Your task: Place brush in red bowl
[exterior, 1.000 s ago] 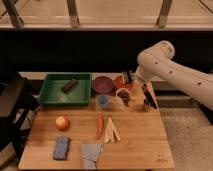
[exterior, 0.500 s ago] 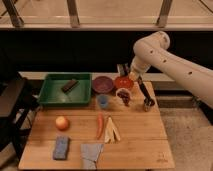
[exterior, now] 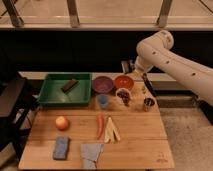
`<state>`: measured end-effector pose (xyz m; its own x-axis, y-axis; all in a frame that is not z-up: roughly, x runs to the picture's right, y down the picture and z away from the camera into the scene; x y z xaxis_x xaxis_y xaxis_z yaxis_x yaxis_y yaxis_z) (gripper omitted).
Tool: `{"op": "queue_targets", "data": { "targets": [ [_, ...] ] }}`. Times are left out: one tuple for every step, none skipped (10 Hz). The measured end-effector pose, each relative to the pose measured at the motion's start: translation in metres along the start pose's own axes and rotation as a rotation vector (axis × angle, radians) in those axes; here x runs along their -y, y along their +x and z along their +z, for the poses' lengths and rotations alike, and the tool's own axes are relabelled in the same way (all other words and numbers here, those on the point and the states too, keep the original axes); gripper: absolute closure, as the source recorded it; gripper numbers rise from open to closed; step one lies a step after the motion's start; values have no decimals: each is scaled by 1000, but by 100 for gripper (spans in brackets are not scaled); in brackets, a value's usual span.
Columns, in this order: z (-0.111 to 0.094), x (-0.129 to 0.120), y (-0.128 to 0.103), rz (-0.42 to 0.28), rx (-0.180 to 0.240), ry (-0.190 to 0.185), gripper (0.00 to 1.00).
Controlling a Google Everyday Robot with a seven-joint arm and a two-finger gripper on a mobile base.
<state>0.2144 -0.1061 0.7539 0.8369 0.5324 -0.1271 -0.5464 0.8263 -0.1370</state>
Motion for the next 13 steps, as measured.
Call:
{"op": "queue_targets", "data": {
  "targets": [
    [4, 21, -4, -39, -1, 44, 100],
    [10, 37, -11, -95, -3, 78, 100],
    [16, 48, -16, -171, -6, 104, 100],
    [21, 53, -19, -236, -2, 117, 100],
    [29, 62, -22, -318, 14, 133, 100],
    [34, 64, -24, -341, 27, 135, 100],
    [42, 66, -28, -354, 47, 129, 100],
    [52, 63, -29, -358, 55, 116, 100],
    [52, 62, -33, -360, 61, 115, 100],
    [52, 62, -32, -360, 59, 115, 100],
    [52, 63, -31, -358, 58, 116, 100],
    [52, 63, -30, -358, 57, 115, 100],
    [53, 62, -31, -360, 57, 115, 100]
  ]
}}
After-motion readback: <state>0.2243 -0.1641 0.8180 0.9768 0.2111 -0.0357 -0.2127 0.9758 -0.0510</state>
